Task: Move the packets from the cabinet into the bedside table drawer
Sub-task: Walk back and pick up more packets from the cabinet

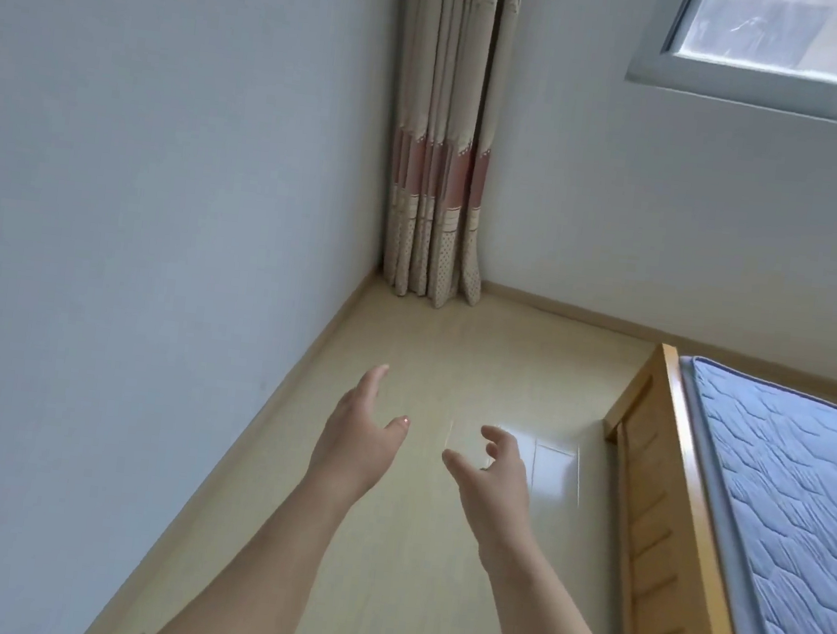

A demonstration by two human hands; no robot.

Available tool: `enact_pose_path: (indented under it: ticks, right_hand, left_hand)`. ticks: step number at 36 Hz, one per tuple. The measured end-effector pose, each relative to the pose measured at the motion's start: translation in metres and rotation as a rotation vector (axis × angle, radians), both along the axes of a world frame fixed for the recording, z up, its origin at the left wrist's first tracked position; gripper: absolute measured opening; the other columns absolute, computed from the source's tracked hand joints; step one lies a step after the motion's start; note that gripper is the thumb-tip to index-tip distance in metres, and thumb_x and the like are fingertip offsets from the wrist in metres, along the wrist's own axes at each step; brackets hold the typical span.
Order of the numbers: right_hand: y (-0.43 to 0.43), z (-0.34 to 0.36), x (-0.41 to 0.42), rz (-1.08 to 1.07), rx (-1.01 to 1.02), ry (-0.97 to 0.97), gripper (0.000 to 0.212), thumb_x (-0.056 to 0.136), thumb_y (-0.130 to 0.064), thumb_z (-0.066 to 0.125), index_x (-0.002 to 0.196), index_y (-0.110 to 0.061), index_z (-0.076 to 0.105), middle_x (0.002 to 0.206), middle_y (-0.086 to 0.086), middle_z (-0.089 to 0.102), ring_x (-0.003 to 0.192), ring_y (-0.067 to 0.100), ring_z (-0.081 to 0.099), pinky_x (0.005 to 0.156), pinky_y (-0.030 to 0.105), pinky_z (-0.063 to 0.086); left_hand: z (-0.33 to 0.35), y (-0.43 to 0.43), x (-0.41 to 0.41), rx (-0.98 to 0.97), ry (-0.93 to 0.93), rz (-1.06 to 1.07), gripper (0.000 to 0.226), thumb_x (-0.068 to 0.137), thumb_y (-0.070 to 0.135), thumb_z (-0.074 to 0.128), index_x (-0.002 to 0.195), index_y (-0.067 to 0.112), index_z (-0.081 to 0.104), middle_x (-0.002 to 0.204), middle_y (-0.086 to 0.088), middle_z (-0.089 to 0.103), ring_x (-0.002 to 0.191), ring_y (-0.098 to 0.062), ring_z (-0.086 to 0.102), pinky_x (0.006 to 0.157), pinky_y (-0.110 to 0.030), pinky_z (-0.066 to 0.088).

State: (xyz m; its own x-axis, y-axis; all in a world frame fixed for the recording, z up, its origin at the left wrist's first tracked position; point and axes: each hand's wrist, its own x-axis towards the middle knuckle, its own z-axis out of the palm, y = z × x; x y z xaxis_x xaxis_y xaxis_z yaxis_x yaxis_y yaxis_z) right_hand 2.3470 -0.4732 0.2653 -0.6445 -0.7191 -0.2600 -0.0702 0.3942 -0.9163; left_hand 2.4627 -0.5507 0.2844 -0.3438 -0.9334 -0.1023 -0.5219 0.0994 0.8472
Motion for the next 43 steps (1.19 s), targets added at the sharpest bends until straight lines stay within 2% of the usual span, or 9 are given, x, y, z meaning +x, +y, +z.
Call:
enact_pose_path:
  ticks: [6,10,14,17,20,26,32,38,43]
  right_hand:
    - [-0.076,0.009,-0.087,-0.131,-0.018,-0.011,0.053,0.085,-0.022,0.063,0.133,-0.021,0.041,0.134,0.001,0.041,0.118,0.016,0.045,0.093,0.029,0.038]
    - [-0.115,-0.003,-0.146,-0.214,-0.012,-0.078,0.052,0.086,-0.02,0.062,0.133,-0.019,0.041,0.136,0.004,0.04,0.109,0.01,0.041,0.088,0.027,0.034]
    - [-0.161,-0.01,-0.22,-0.259,-0.026,-0.075,0.051,0.086,-0.02,0.062,0.133,-0.018,0.042,0.136,0.005,0.042,0.12,0.015,0.043,0.09,0.027,0.035]
    - [-0.197,-0.006,-0.284,-0.293,-0.04,-0.053,0.049,0.086,-0.02,0.062,0.131,-0.019,0.043,0.134,0.003,0.042,0.109,0.013,0.042,0.087,0.025,0.034]
    - [-0.228,0.004,-0.349,-0.294,-0.034,-0.016,0.048,0.086,-0.02,0.062,0.13,-0.018,0.044,0.135,0.003,0.042,0.11,0.013,0.043,0.087,0.025,0.034]
    - [-0.295,0.021,-0.458,-0.321,-0.042,-0.025,0.044,0.088,-0.021,0.059,0.13,-0.019,0.044,0.135,0.0,0.042,0.099,0.008,0.039,0.08,0.022,0.029]
    - [-0.363,0.004,-0.54,-0.348,-0.026,-0.09,0.043,0.089,-0.021,0.059,0.129,-0.021,0.044,0.136,-0.001,0.04,0.102,0.009,0.04,0.083,0.024,0.031]
    - [-0.457,-0.016,-0.641,-0.443,-0.02,-0.083,0.042,0.089,-0.02,0.059,0.128,-0.019,0.045,0.135,0.003,0.042,0.104,0.012,0.042,0.084,0.026,0.033]
    - [-0.535,-0.008,-0.72,-0.505,-0.015,-0.093,0.041,0.088,-0.021,0.061,0.126,-0.018,0.046,0.133,0.004,0.044,0.103,0.012,0.043,0.083,0.026,0.033]
  left_hand:
    - [0.012,-0.087,-0.096,-0.034,-0.036,-0.144,0.059,0.092,0.022,0.054,0.145,0.031,0.029,0.146,0.001,0.038,0.133,-0.018,0.038,0.104,-0.031,0.034]
    - [0.005,-0.135,-0.161,-0.036,-0.059,-0.192,0.054,0.092,0.021,0.054,0.142,0.03,0.035,0.139,0.002,0.046,0.125,-0.016,0.043,0.095,-0.026,0.035]
    - [-0.004,-0.186,-0.238,-0.051,-0.057,-0.217,0.051,0.092,0.021,0.054,0.14,0.029,0.038,0.137,0.002,0.049,0.121,-0.017,0.047,0.088,-0.023,0.034]
    - [-0.005,-0.222,-0.305,-0.041,-0.036,-0.241,0.05,0.092,0.021,0.055,0.139,0.028,0.039,0.137,0.002,0.048,0.122,-0.017,0.047,0.091,-0.025,0.036]
    - [0.001,-0.256,-0.372,-0.018,-0.02,-0.264,0.05,0.091,0.021,0.057,0.138,0.028,0.041,0.137,0.001,0.047,0.122,-0.017,0.046,0.096,-0.028,0.037]
    - [0.012,-0.32,-0.484,-0.017,0.01,-0.29,0.049,0.091,0.021,0.057,0.137,0.026,0.043,0.138,0.002,0.046,0.124,-0.014,0.045,0.1,-0.029,0.036]
    - [-0.005,-0.392,-0.572,0.028,-0.013,-0.32,0.047,0.092,0.021,0.056,0.136,0.027,0.043,0.138,0.002,0.045,0.125,-0.013,0.044,0.101,-0.03,0.037]
    - [-0.019,-0.501,-0.67,0.016,-0.003,-0.304,0.044,0.092,0.021,0.056,0.135,0.025,0.045,0.135,0.0,0.05,0.118,-0.016,0.05,0.091,-0.022,0.036]
    - [-0.006,-0.574,-0.757,0.015,-0.048,-0.421,0.045,0.093,0.023,0.055,0.136,0.026,0.043,0.135,0.002,0.048,0.121,-0.014,0.047,0.09,-0.019,0.033]
